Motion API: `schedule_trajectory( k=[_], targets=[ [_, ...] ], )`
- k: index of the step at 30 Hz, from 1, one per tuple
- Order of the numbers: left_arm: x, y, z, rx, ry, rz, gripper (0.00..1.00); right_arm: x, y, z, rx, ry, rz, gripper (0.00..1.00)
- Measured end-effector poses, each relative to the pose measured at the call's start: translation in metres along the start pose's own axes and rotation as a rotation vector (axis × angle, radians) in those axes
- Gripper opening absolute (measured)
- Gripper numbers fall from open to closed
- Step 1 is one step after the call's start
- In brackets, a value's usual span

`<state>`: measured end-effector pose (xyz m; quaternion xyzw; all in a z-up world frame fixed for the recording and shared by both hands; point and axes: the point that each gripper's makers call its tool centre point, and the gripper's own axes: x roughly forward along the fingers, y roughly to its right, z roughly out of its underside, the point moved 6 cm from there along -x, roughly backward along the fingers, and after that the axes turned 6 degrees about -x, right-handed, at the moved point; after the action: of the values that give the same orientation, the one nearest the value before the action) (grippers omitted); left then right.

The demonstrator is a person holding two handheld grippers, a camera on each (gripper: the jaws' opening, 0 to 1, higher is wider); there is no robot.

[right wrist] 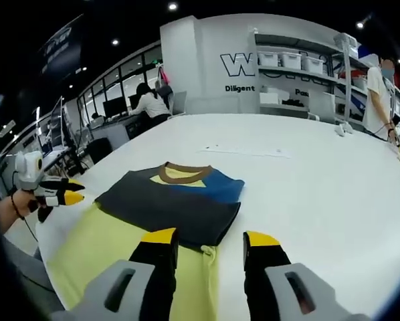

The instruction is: Fold the garment on the visible template until the final outline fits inside the template.

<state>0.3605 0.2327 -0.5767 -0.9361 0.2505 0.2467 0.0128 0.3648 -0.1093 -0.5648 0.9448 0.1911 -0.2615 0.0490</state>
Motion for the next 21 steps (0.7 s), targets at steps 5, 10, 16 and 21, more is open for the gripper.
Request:
schedule_trajectory(
  k=[5,10,16,21],
  targets=[
    [-0.012,0.004,0.004,0.033,0.016,0.031,0.27,-0.008,0.000,0.014,0.001,-0.030,-0.015,0.34],
    [-0.021,0.008,0.014,0.039,-0.008,0.049,0.27,-0.014,-0.003,0.024,-0.005,-0.056,-0.044,0.34],
    [-0.031,0.019,0.029,0.084,-0.055,0.085,0.27,-0.023,-0.011,0.038,-0.028,-0.104,-0.086,0.33],
    [-0.036,0.023,0.037,0.098,-0.072,0.096,0.26,-0.029,-0.018,0.049,-0.089,-0.132,-0.135,0.34]
  ],
)
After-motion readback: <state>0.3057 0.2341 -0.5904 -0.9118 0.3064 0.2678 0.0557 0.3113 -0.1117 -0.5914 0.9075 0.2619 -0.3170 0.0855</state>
